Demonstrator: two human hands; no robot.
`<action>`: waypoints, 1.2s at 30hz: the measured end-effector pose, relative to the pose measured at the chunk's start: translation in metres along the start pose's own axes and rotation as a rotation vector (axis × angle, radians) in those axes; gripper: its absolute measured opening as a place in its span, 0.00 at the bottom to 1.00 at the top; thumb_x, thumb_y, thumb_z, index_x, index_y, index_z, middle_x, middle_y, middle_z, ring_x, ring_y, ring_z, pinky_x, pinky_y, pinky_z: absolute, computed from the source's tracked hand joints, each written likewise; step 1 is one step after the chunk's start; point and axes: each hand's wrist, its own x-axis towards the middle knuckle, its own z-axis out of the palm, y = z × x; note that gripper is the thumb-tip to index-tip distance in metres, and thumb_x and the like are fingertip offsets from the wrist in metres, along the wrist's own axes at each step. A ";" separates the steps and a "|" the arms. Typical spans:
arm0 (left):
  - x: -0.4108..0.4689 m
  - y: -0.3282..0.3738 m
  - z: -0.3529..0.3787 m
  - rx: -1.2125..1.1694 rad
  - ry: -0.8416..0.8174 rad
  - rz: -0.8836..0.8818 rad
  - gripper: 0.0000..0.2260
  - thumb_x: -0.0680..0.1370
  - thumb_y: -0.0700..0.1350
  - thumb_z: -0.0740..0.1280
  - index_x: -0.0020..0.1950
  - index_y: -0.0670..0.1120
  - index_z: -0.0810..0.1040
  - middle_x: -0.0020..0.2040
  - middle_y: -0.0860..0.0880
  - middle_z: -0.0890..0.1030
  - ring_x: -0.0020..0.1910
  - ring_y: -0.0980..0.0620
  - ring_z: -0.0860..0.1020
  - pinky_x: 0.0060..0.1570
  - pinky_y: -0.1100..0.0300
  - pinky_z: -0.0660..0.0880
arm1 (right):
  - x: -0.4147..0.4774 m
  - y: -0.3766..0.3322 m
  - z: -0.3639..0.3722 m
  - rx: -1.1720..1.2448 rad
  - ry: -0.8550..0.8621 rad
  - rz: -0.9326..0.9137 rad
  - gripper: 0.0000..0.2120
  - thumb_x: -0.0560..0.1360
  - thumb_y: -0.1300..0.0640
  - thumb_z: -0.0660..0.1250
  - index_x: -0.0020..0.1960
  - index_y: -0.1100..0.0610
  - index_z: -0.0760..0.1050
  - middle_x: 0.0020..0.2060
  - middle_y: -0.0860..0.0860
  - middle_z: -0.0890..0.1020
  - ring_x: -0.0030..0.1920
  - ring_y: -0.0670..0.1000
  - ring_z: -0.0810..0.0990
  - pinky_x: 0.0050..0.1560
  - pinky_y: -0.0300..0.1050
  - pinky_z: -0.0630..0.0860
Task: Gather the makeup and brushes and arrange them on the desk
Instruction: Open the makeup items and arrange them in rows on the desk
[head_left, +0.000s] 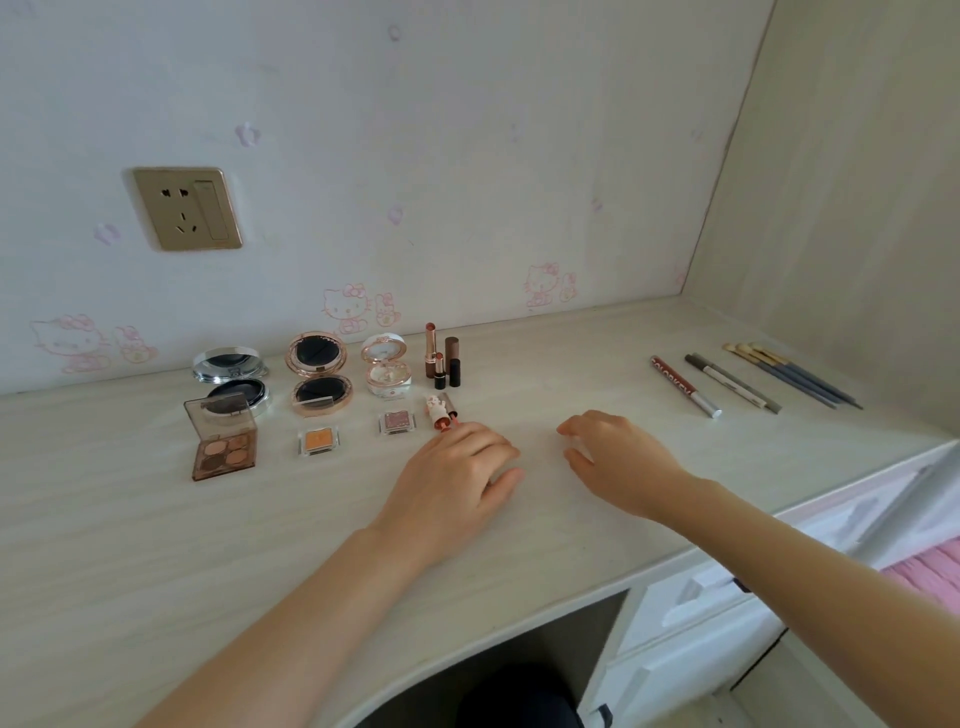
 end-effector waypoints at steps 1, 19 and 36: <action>0.004 0.002 0.002 -0.011 -0.005 -0.010 0.19 0.79 0.55 0.55 0.56 0.48 0.81 0.54 0.56 0.80 0.58 0.56 0.74 0.57 0.58 0.72 | -0.007 0.005 -0.001 -0.011 0.005 0.003 0.17 0.80 0.53 0.56 0.68 0.52 0.70 0.62 0.49 0.75 0.60 0.53 0.75 0.58 0.49 0.74; 0.140 0.065 0.085 -0.183 -0.225 -0.084 0.13 0.80 0.46 0.59 0.62 0.47 0.77 0.61 0.52 0.78 0.64 0.52 0.70 0.61 0.53 0.70 | -0.038 0.122 -0.032 -0.055 0.133 0.144 0.16 0.80 0.53 0.59 0.67 0.54 0.72 0.61 0.50 0.77 0.60 0.51 0.75 0.58 0.45 0.75; 0.241 0.050 0.162 -0.022 -0.362 0.101 0.24 0.82 0.37 0.51 0.77 0.52 0.56 0.77 0.53 0.58 0.77 0.52 0.53 0.73 0.57 0.53 | 0.012 0.174 -0.017 -0.103 0.204 0.318 0.18 0.79 0.45 0.57 0.58 0.56 0.75 0.55 0.53 0.77 0.57 0.54 0.73 0.55 0.50 0.74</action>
